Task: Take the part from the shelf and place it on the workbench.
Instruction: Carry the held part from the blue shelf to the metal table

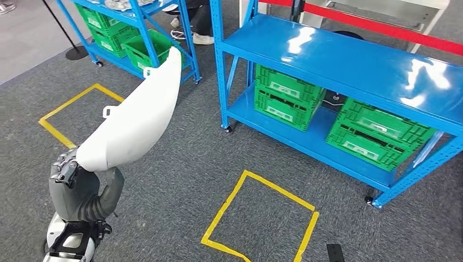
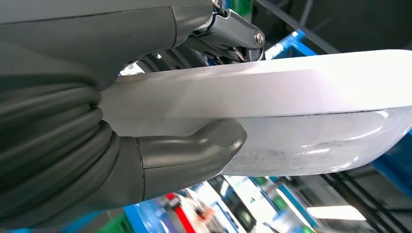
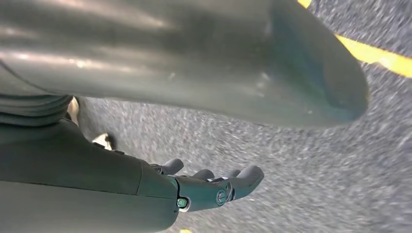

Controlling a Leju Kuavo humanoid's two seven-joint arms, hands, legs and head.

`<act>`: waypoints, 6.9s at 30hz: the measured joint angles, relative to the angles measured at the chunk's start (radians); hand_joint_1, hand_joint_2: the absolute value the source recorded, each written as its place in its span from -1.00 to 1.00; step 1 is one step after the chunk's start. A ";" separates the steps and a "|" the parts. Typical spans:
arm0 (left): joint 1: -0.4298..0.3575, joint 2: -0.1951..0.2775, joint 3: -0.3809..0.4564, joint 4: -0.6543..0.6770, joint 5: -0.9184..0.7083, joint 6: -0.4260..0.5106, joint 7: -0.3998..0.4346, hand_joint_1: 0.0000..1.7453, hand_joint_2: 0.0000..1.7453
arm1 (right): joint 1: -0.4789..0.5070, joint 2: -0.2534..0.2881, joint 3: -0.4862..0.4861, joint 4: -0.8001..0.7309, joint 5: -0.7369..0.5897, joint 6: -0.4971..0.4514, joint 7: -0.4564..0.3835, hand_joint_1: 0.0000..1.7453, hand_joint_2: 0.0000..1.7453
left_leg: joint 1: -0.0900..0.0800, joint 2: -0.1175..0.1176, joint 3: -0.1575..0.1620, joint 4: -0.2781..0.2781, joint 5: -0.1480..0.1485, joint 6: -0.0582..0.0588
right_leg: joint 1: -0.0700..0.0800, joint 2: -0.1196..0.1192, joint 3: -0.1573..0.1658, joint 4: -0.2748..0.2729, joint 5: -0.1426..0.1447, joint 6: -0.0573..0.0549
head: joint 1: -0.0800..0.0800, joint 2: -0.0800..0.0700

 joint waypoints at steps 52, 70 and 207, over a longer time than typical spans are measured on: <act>0.035 -0.063 0.034 0.037 0.112 -0.065 0.001 1.00 1.00 | 0.006 -0.008 0.001 0.000 0.059 0.004 0.017 -1.00 -1.00 | 0.004 -0.142 0.113 -0.243 0.106 0.021 | -0.010 0.127 -0.003 0.011 -0.003 0.044 | 0.010 0.000; 0.062 -0.056 0.048 0.037 0.137 -0.130 0.000 1.00 1.00 | -0.002 -0.006 0.008 0.000 0.059 -0.006 0.013 -1.00 -1.00 | -0.011 0.035 0.132 -0.262 0.110 0.055 | 0.002 -0.038 0.025 0.019 -0.041 0.047 | 0.004 0.000; -0.072 -0.151 0.129 0.197 0.133 0.003 0.027 1.00 1.00 | -0.001 -0.008 -0.076 0.000 0.009 0.070 -0.058 -1.00 -1.00 | 0.004 -0.019 0.181 -0.241 0.029 0.021 | -0.005 0.068 0.005 -0.009 -0.010 0.030 | 0.010 0.000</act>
